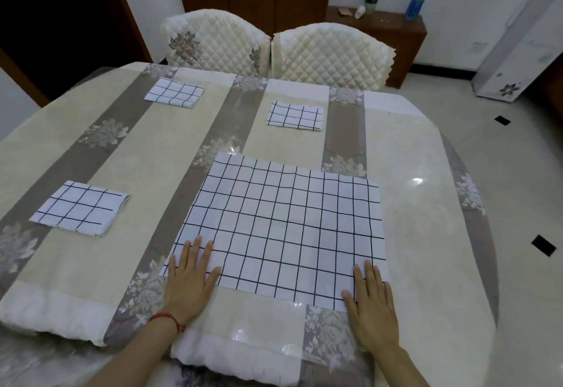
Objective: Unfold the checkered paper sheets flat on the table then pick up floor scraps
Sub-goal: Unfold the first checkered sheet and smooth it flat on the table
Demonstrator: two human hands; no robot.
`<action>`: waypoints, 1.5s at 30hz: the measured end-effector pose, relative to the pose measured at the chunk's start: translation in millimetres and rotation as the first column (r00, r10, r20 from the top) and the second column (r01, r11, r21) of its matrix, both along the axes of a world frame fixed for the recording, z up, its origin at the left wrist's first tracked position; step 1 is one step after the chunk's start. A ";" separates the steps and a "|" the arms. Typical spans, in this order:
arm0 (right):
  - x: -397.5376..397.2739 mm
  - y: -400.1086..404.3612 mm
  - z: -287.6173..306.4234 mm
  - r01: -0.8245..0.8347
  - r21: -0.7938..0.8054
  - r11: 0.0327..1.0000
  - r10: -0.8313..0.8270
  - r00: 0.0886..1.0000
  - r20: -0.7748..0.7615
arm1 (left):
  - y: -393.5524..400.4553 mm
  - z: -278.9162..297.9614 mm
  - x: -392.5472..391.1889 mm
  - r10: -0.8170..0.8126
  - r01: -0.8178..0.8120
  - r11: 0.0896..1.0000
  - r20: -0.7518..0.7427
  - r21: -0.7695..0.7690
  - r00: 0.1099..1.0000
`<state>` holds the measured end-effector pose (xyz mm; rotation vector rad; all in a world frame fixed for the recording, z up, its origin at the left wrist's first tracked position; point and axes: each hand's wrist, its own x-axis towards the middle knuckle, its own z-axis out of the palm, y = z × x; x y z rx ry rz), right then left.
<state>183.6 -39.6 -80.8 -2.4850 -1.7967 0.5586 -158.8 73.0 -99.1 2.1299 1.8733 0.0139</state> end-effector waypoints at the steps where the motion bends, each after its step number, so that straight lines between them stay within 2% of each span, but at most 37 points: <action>1: -1.4 0.8 1.4 0.010 0.003 1.000 -0.010 1.000 -0.022 | -0.6 1.2 1.7 0.014 -0.014 1.000 0.026 -0.005 1.000; 3: -4.4 8.6 6.9 0.050 0.055 0.997 -0.046 0.996 -0.073 | 1.5 6.5 11.8 0.022 -0.023 0.999 0.066 0.023 0.998; 7: -5.4 58.7 22.3 0.033 0.200 0.979 -0.008 0.992 -0.124 | 26.5 22.4 54.7 -0.105 0.096 0.988 0.072 0.118 0.992; 11: -1.6 124.7 24.6 -0.037 0.201 0.979 0.060 0.992 -0.109 | 71.8 21.9 104.5 -0.207 0.199 0.972 0.051 0.123 0.977; 14: 0.3 156.2 12.7 -0.105 0.142 0.984 0.112 0.993 -0.048 | 100.0 7.7 126.3 -0.225 0.223 0.972 0.016 0.079 0.974; 17: 0.1 156.0 -4.4 -0.114 0.079 0.990 0.115 0.993 -0.007 | 107.7 -8.0 127.9 -0.212 0.212 0.976 -0.008 0.051 0.977; 26: -3.9 140.0 -15.0 -0.127 0.102 0.987 0.124 0.991 0.040 | 79.6 -14.4 114.9 -0.184 0.182 0.975 0.003 0.128 0.983; 35: -10.4 127.8 -12.8 -0.105 0.085 0.991 0.101 0.994 0.041 | 63.9 -12.0 108.3 -0.168 0.167 0.981 0.003 0.102 0.986; 37: -16.1 130.8 -10.3 -0.082 0.125 0.989 0.078 0.996 0.033 | 62.8 -12.0 107.8 -0.166 0.164 0.981 0.006 0.106 0.986; 38: -22.6 133.8 -9.3 -0.109 0.161 0.981 0.105 0.994 0.034 | 62.9 -11.9 107.9 -0.165 0.163 0.980 0.002 0.109 0.986; 40: -40.8 140.6 -9.6 -0.260 0.201 0.944 0.262 0.965 0.020 | 63.0 -11.6 108.3 -0.161 0.161 0.980 -0.005 0.115 0.987; 42: -54.8 146.0 -14.8 -0.425 0.174 0.888 0.430 0.903 0.011 | 62.4 -11.6 108.6 -0.162 0.161 0.980 0.000 0.115 0.987; 43: -54.9 149.4 -17.5 -0.469 0.153 0.870 0.472 0.881 0.017 | 62.0 -11.5 108.7 -0.162 0.161 0.981 -0.002 0.112 0.987; 45: -39.2 161.2 -20.3 -0.438 0.126 0.890 0.439 0.898 0.024 | 62.1 -11.1 107.9 -0.159 0.160 0.981 -0.016 0.107 0.987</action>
